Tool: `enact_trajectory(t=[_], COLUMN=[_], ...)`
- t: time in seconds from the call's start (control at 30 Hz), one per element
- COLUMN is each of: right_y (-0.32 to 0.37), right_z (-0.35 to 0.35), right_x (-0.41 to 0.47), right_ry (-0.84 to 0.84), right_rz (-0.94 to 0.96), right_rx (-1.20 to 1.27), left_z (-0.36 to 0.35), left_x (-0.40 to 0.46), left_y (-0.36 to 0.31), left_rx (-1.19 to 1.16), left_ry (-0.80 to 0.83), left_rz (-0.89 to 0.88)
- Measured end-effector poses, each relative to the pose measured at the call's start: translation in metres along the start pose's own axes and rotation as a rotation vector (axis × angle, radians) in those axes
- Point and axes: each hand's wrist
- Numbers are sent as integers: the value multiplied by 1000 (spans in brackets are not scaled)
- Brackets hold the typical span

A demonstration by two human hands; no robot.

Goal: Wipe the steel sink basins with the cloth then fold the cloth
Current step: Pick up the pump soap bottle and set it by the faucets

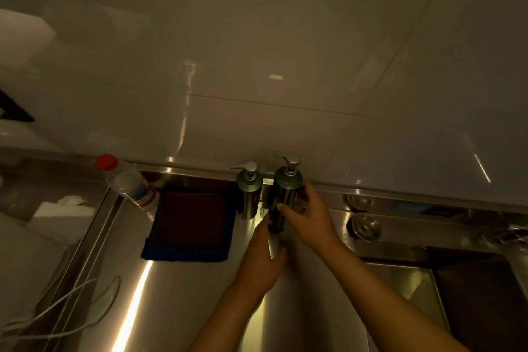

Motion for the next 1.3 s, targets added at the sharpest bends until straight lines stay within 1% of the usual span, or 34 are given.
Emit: enact_trajectory(t=[0.23, 0.43, 0.6, 0.77, 1.3], right_y=[-19, -30, -32, -36, -33], right_z=[-12, -22, -25, -28, -26], right_x=[10, 16, 19, 19, 19], right_ry=[-16, -26, -87, -99, -39], right_rz=[-8, -17, 40, 86, 34], right_rx=[18, 9, -42, -58, -24], left_z=[-3, -6, -5, -3, -6], left_x=[11, 18, 21, 22, 22], left_y=[6, 2, 2, 0, 6], left_rx=[-33, -81, -121, -120, -61], left_ry=[-5, -52, -31, -13, -29], left_rz=[24, 73, 104, 120, 103])
Point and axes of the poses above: each hand's wrist, its own x-axis towards the middle knuckle, its own z-axis out of the back of the hand, y = z × x, and after that the axes turned 4 degrees about -y, right-handed
